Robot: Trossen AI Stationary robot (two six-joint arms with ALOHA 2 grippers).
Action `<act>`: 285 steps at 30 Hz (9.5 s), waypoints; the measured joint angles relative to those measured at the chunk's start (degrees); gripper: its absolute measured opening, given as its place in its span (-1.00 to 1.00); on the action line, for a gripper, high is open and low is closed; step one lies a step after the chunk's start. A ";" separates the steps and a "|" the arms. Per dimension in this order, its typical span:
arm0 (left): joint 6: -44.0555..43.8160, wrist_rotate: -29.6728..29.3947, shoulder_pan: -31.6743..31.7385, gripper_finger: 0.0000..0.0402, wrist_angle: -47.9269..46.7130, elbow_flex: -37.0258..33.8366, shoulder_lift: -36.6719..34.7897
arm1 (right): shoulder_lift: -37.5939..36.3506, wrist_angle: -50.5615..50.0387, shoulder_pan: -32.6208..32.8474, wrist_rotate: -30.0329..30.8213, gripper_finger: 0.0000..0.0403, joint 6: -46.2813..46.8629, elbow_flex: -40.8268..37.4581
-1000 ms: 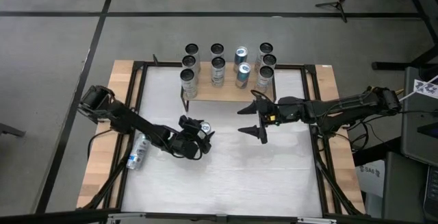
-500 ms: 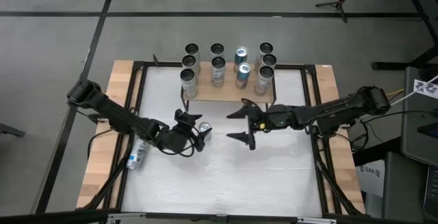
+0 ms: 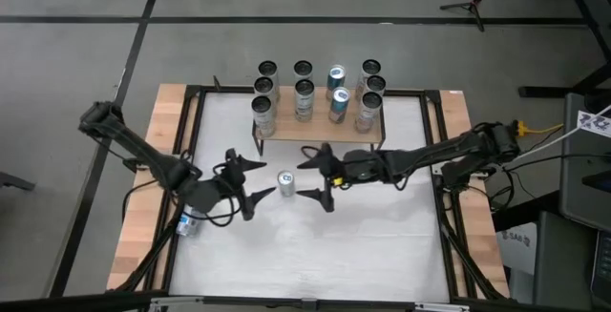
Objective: Sort soda cans
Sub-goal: Put the blue soda can on the shelf and align with other blue soda cans
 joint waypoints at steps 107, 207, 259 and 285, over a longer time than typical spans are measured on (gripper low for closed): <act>-1.73 -0.26 -4.80 0.66 -1.80 0.00 -0.78 | 18.87 -3.02 2.43 -32.04 0.18 -31.51 6.64; -30.50 19.35 -5.20 0.66 -0.07 -0.02 25.19 | 12.70 -18.74 2.43 -13.14 0.73 -20.86 6.55; -31.58 18.77 -5.18 0.66 -0.03 -0.02 25.19 | 9.26 -2.82 15.54 9.46 0.73 -1.03 6.55; -31.44 17.68 -5.18 0.66 -0.03 0.00 25.19 | 19.74 3.19 15.54 10.88 0.73 -1.20 6.53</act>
